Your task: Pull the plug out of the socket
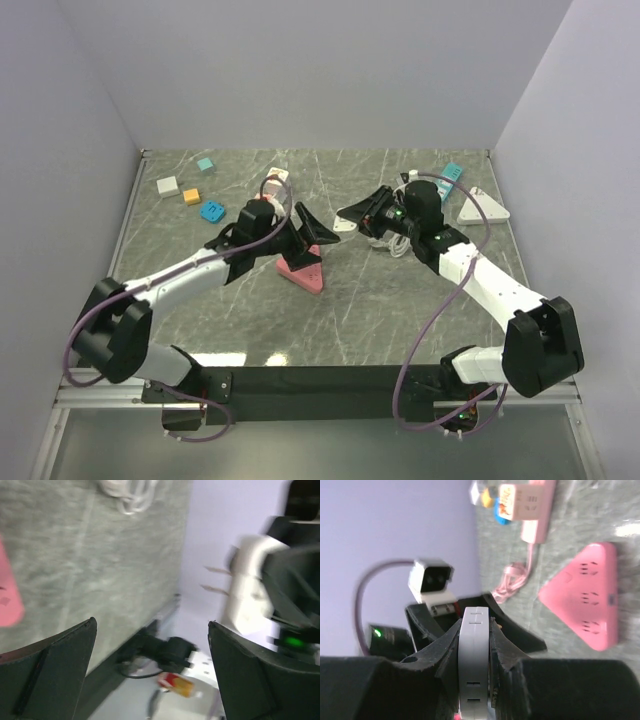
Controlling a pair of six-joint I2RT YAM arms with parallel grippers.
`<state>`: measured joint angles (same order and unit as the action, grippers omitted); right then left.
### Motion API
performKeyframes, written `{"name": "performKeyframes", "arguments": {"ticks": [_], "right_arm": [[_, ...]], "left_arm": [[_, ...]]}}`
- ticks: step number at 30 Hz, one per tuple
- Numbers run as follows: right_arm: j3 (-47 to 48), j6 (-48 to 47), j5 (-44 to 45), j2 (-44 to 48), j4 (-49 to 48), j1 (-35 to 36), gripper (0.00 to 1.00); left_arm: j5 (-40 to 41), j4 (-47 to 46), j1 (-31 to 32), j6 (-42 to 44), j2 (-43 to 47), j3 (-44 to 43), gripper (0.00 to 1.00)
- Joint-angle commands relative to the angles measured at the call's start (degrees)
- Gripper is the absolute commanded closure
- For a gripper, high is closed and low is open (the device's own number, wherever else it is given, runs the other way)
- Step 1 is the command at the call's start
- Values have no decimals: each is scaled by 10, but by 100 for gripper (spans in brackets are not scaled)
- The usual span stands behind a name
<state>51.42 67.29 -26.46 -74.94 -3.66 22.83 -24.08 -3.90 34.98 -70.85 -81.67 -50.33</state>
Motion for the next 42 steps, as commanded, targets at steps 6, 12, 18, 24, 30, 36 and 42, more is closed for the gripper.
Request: {"name": "performKeyframes", "arguments": {"ticks": [6, 12, 18, 24, 30, 36, 42], "right_arm": [[-52, 112, 3, 30, -166, -8, 100], [-64, 138, -17, 22, -212, -9, 100], [-52, 137, -23, 8, -217, 8, 100], [-54, 136, -11, 4, -210, 27, 100], [-48, 137, -11, -14, -218, 37, 100], [-39, 138, -20, -35, -229, 48, 100], [-37, 142, -29, -35, -234, 47, 99]], "left_arm": [[97, -213, 4, -172, 156, 107, 3], [91, -299, -3, -239, 138, 149, 1], [77, -390, 11, -266, 70, 129, 14], [77, -418, 17, -263, 49, 102, 32], [74, -430, 25, -273, 39, 103, 35], [61, -444, 27, -280, 32, 108, 48], [64, -434, 25, -270, 41, 109, 70]]}}
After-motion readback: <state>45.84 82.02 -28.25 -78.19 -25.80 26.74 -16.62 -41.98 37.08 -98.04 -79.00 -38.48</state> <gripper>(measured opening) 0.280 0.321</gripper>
